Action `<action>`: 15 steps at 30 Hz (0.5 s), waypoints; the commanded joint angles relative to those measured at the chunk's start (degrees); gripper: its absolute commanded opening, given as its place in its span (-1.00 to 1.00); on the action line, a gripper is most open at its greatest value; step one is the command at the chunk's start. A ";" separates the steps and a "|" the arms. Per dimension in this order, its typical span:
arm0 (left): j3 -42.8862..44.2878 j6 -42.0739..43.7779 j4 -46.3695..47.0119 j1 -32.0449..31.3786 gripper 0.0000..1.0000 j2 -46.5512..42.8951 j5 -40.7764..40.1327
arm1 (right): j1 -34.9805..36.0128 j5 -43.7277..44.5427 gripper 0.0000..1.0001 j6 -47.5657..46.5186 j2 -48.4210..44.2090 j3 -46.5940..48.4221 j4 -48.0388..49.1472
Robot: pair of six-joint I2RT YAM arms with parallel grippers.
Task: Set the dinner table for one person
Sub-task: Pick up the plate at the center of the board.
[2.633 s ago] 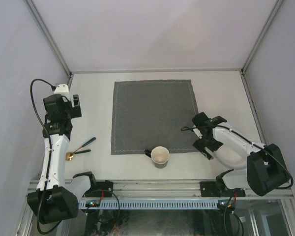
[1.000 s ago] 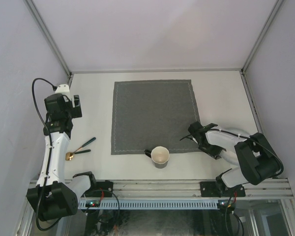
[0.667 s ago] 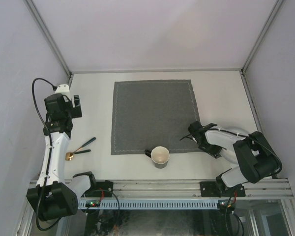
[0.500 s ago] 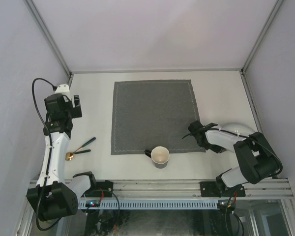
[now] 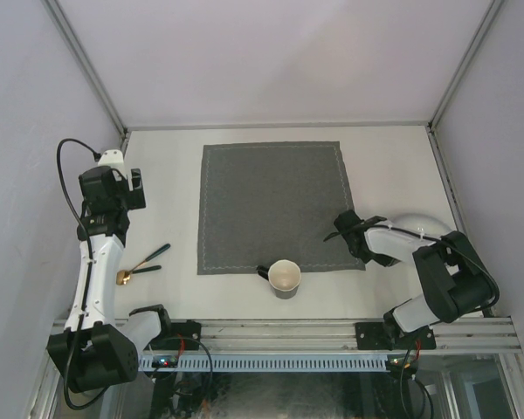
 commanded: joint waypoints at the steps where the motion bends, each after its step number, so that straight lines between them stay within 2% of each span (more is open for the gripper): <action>1: 0.97 -0.78 1.37 0.23 0.88 -0.56 -0.39 | 0.03 -10.51 -1.00 -3.93 0.82 2.23 4.36; 8: 0.82 -0.65 1.46 0.23 0.88 -0.64 -0.48 | 0.61 -10.53 -1.00 -5.13 0.48 6.95 9.02; 15: 0.95 -0.62 1.54 0.20 0.88 -0.22 -0.63 | 1.24 -9.31 -1.00 -6.16 -0.23 7.33 13.07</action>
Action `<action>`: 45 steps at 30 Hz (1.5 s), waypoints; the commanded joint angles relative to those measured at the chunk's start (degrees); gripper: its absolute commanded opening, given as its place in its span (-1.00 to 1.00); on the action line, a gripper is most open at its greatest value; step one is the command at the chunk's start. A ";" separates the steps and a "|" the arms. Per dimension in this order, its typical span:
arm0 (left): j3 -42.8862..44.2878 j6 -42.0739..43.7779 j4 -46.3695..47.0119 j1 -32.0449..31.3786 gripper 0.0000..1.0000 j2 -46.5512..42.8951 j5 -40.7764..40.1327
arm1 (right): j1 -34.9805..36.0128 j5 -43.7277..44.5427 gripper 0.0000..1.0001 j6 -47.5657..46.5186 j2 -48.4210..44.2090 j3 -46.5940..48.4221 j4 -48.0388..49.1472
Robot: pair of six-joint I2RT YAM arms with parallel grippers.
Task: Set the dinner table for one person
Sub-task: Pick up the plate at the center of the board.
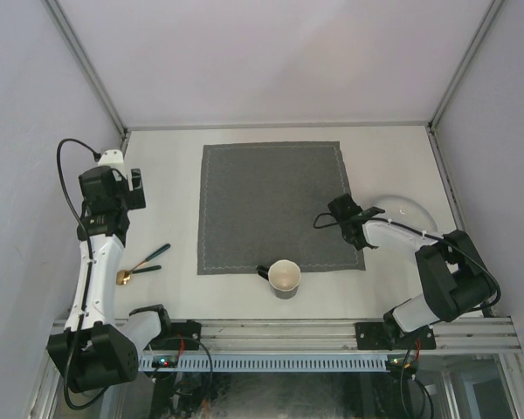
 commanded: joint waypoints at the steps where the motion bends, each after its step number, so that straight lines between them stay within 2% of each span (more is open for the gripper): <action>1: 0.97 -0.61 1.63 0.20 0.88 -0.09 -0.57 | 0.55 -5.36 -1.00 -1.84 -0.65 1.03 4.54; 18: 0.60 -0.39 2.07 0.20 0.88 0.78 -1.08 | 2.40 6.72 -1.00 -7.09 -2.51 0.58 17.55; 29: 0.43 -0.36 2.32 0.26 0.87 0.76 -1.26 | 4.55 14.37 -1.00 -16.09 -3.94 -4.58 29.69; 37: 0.28 -0.32 2.26 0.20 0.88 0.63 -1.44 | 5.75 16.56 -1.00 -20.58 -4.55 -6.97 37.09; 45: 0.54 -0.35 2.17 0.20 0.88 0.74 -1.41 | 7.00 16.78 -1.00 -23.00 -4.37 -7.90 39.74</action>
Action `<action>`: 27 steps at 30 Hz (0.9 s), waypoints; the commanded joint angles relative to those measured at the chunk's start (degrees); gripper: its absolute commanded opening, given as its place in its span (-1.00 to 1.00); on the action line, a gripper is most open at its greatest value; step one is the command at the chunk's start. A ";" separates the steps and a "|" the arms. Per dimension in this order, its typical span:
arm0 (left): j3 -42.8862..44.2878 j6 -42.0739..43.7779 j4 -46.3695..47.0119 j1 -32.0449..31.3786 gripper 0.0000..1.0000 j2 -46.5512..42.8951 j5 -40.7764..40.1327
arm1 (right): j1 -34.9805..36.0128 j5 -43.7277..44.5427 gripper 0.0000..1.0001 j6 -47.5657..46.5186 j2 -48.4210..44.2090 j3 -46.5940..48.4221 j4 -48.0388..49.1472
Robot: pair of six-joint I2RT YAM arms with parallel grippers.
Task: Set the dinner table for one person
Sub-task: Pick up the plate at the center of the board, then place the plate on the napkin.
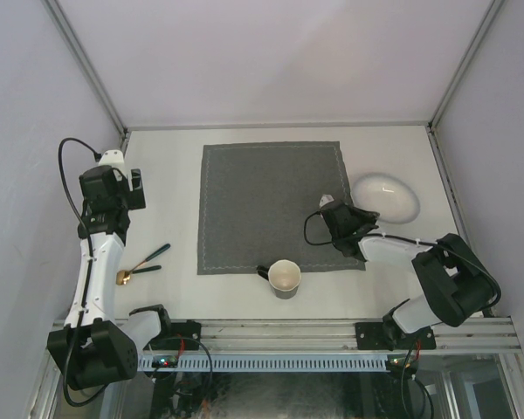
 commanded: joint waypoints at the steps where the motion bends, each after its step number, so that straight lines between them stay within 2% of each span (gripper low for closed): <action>1: 0.54 -0.38 2.16 0.20 0.88 -0.14 -0.54 | 1.48 7.23 -1.00 -3.25 -2.66 0.53 7.60; 13: 0.43 -0.16 2.17 0.21 0.88 0.35 -1.07 | 4.57 7.75 -1.00 -11.02 0.82 0.57 17.60; 27: 0.99 -0.19 1.96 0.20 0.87 0.88 -1.00 | 8.60 5.64 -1.00 -10.97 6.46 5.16 19.49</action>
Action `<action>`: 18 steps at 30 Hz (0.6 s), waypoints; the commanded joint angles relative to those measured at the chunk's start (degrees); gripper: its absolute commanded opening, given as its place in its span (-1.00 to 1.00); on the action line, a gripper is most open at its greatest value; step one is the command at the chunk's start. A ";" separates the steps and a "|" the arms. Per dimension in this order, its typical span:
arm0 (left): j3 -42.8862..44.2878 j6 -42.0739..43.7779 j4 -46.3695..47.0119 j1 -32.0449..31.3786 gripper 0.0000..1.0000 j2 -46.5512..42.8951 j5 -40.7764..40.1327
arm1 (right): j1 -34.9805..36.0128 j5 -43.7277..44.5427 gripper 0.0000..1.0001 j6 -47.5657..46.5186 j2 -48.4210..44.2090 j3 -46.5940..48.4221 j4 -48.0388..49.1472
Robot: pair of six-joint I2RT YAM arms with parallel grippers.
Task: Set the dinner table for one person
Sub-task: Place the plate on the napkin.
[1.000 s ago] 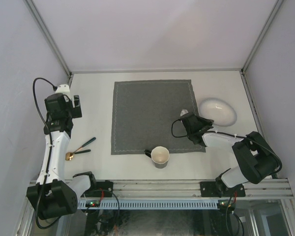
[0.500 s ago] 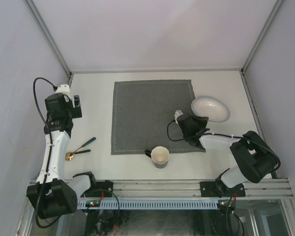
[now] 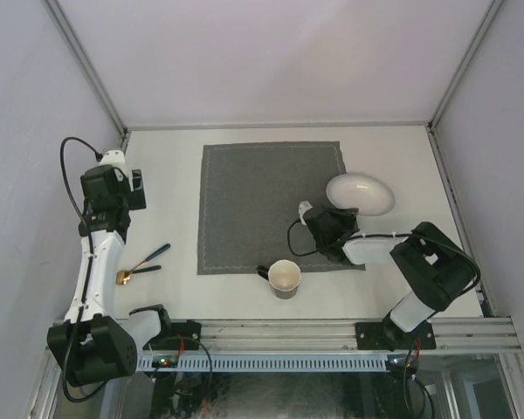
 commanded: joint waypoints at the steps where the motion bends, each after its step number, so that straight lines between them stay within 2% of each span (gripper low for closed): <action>1: 0.90 -0.20 1.96 0.20 0.87 -0.24 -0.94 | 1.91 3.80 -1.00 -1.21 0.01 5.91 5.89; 18: 0.60 -0.09 2.23 0.25 0.87 0.37 -1.53 | 8.58 2.61 -1.00 -2.18 11.45 16.17 8.65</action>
